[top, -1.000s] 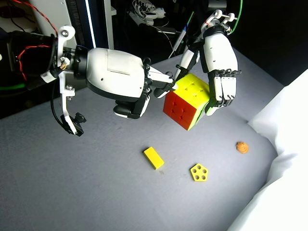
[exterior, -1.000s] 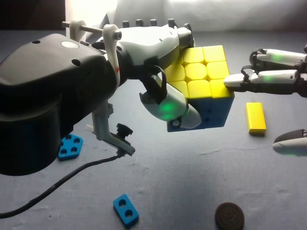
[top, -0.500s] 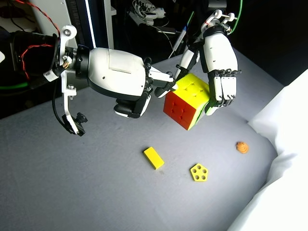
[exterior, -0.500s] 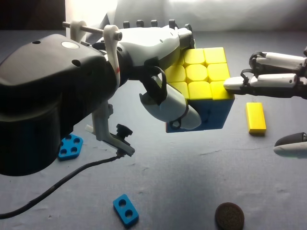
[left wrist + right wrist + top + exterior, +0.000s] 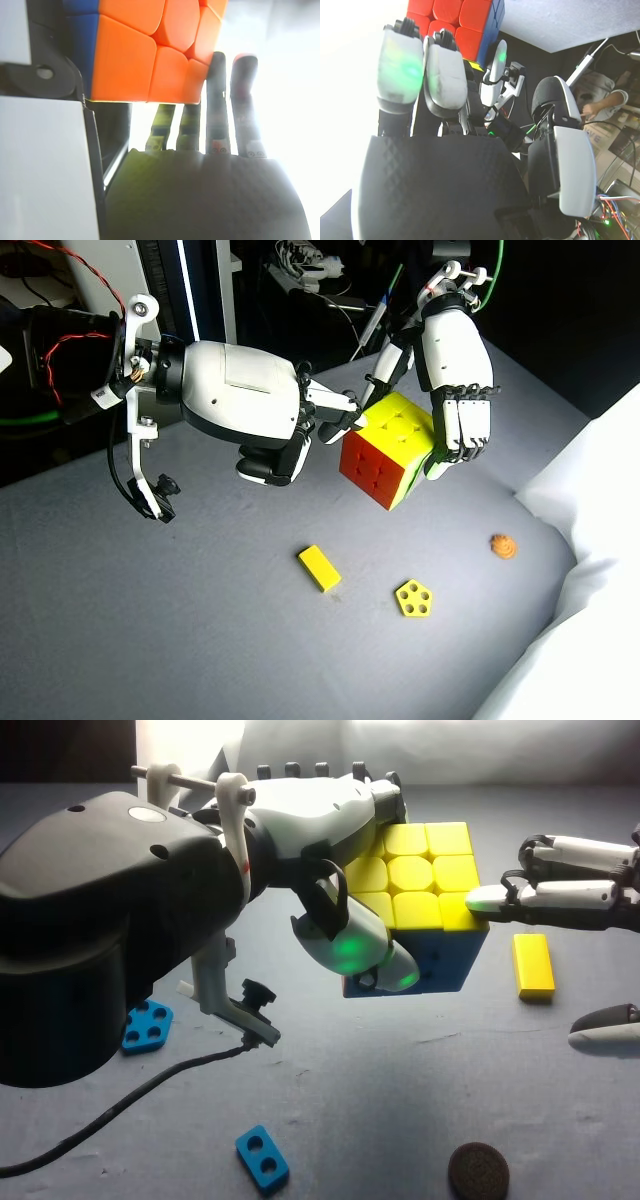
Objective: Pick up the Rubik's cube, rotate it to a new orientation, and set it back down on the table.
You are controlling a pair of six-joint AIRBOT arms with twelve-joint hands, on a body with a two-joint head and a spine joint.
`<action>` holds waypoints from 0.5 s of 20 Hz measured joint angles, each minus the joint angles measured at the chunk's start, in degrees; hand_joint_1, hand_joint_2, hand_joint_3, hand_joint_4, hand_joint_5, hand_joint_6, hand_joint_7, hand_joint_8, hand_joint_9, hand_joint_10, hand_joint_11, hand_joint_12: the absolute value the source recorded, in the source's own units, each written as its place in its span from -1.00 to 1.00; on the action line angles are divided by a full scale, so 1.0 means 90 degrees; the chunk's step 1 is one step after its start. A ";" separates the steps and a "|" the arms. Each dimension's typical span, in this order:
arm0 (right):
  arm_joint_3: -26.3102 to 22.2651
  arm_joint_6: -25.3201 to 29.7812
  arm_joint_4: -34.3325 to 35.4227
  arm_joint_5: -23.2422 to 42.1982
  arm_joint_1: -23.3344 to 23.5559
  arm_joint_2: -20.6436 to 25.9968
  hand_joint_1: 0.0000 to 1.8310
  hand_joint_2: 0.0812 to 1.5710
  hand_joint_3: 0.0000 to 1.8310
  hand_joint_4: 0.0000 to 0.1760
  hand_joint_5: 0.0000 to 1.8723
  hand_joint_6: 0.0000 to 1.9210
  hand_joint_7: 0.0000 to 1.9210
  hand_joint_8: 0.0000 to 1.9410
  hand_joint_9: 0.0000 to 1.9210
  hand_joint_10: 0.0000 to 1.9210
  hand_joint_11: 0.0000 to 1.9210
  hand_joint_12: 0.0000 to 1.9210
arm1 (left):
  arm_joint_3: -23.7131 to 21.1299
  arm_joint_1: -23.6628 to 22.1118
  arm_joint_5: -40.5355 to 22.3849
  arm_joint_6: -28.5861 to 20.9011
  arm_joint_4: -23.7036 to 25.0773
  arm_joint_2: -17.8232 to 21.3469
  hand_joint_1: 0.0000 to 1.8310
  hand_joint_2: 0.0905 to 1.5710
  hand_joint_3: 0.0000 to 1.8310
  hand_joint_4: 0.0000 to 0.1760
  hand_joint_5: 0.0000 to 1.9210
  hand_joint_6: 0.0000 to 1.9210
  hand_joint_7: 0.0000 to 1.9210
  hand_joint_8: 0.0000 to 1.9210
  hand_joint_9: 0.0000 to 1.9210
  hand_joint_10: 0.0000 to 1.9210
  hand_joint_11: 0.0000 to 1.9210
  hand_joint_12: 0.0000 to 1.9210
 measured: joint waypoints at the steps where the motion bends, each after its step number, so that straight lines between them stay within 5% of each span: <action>1: 0.0000 0.0002 -0.0002 0.0002 0.0000 0.0000 -0.66 0.48 -1.00 -1.00 -0.68 -0.99 0.43 1.00 0.56 1.00 0.55 1.00 | 0.0000 0.0000 -0.0002 0.0000 0.0010 0.0000 0.00 0.70 -1.00 -1.00 -0.42 0.72 -0.88 1.00 -0.75 0.96 -0.75 1.00; 7: 0.0000 0.0002 -0.0036 0.0005 0.0000 0.0000 -0.68 0.47 -1.00 -1.00 -0.68 -0.99 0.44 1.00 0.57 1.00 0.56 1.00 | 0.0000 0.0000 0.0000 0.0002 0.0005 0.0000 0.00 0.71 -1.00 -1.00 -0.43 0.73 -0.85 0.91 -0.72 0.80 -0.75 0.92; 10: -0.0015 -0.0015 -0.0148 0.0029 -0.0083 0.0000 -0.67 0.47 -1.00 -1.00 -0.66 -0.99 0.43 1.00 0.55 1.00 0.54 1.00 | 0.0000 0.0000 -0.0010 -0.0022 -0.0010 0.0000 0.01 0.70 -1.00 -1.00 -0.42 0.72 -0.88 0.97 -0.76 0.92 -0.75 0.98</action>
